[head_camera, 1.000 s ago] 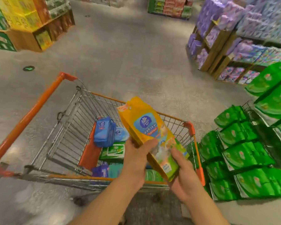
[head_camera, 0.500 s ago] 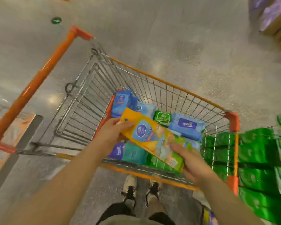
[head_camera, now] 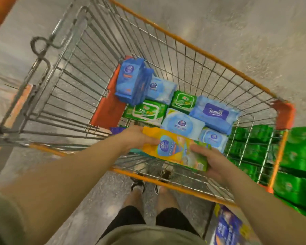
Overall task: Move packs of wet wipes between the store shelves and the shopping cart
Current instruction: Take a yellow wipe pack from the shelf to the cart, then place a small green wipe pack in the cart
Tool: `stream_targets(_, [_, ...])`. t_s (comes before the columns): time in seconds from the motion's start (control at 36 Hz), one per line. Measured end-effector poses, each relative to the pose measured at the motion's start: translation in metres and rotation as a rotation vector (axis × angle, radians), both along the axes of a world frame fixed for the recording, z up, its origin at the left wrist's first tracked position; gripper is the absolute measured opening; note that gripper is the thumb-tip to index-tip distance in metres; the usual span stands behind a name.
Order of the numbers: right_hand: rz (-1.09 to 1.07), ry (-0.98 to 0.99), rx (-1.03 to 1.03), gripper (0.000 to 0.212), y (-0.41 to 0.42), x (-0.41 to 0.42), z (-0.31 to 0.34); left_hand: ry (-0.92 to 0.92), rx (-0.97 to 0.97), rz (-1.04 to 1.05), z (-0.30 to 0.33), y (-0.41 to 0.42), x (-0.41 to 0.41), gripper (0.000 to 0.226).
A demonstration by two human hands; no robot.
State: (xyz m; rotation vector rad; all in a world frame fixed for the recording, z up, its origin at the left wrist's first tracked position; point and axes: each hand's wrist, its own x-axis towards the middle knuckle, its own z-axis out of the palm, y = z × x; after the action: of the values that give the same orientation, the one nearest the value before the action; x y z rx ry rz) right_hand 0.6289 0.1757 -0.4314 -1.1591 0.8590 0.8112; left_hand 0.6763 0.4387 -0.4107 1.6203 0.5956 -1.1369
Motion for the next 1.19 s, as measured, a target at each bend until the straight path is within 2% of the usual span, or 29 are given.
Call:
stream_targets(0.08, [-0.012,0.031,-0.050,0.050,-0.028,-0.007,-0.010,0.101,0.033,-0.063,-0.045,-0.032,-0.004,0.099])
stream_targets(0.11, [-0.013,0.055,-0.074,0.053,-0.036,-0.010,-0.014,0.144,0.039,-0.043,-0.053,-0.044,-0.005,0.102])
stream_targets(0.19, [-0.003,0.130,-0.132,0.063,-0.052,-0.019,-0.027,0.219,0.089,0.034,-0.058,-0.079,-0.012,0.058])
stream_targets(0.28, [0.008,0.193,-0.148,0.043,-0.061,-0.025,-0.040,0.245,0.101,0.090,-0.058,-0.105,-0.019,0.018])
stream_targets(0.31, [0.022,0.217,-0.154,0.039,-0.062,-0.026,-0.046,0.258,0.103,0.098,-0.057,-0.110,-0.021,0.011])
stream_targets(0.36, [0.040,0.250,-0.158,0.045,-0.062,-0.027,-0.056,0.285,0.102,0.107,-0.066,-0.115,-0.025,0.014])
stream_targets(0.42, [0.051,0.250,-0.139,0.052,-0.058,-0.027,-0.065,0.310,0.089,0.140,-0.074,-0.117,-0.026,0.027])
stream_targets(0.56, [0.157,0.201,-0.092,0.054,-0.036,-0.025,-0.079,0.338,0.111,0.186,-0.079,-0.113,-0.019,0.032])
stream_targets(0.64, [0.198,0.162,-0.104,0.083,-0.032,-0.031,-0.112,0.341,0.140,0.111,-0.065,-0.113,-0.014,0.026])
stream_targets(0.72, [0.207,0.163,-0.226,0.117,-0.041,-0.039,-0.153,0.258,0.131,0.064,-0.046,-0.122,-0.013,0.029])
stream_targets(0.75, [0.203,0.162,-0.265,0.117,-0.044,-0.041,-0.160,0.246,0.108,0.067,-0.035,-0.125,-0.011,0.027])
stream_targets(0.81, [0.211,0.155,-0.313,0.105,-0.041,-0.028,-0.118,0.235,0.091,0.089,-0.039,-0.123,-0.009,0.025])
stream_targets(0.86, [0.213,0.173,-0.348,0.081,-0.037,-0.016,-0.078,0.251,0.080,0.083,-0.038,-0.120,-0.010,0.021])
stream_targets(0.92, [0.228,0.186,-0.362,0.069,-0.034,-0.007,-0.057,0.268,0.111,0.071,-0.025,-0.120,-0.008,0.016])
stream_targets(1.0, [0.345,0.107,-0.457,0.037,-0.036,0.008,-0.038,0.190,0.198,0.081,-0.012,-0.120,-0.005,0.019])
stream_targets(1.08, [0.509,0.032,-0.561,0.044,-0.042,0.018,-0.024,0.128,0.300,-0.008,-0.001,-0.119,0.000,0.031])
stream_targets(1.14, [0.564,-0.005,-0.594,0.045,-0.046,0.020,-0.012,0.045,0.347,-0.099,0.012,-0.120,0.004,0.024])
stream_targets(1.17, [0.587,-0.023,-0.606,0.047,-0.049,0.019,-0.006,0.016,0.356,-0.133,0.018,-0.119,0.006,0.032])
stream_targets(1.19, [0.616,-0.029,-0.613,0.053,-0.053,0.019,0.001,-0.034,0.367,-0.180,0.023,-0.120,0.009,0.050])
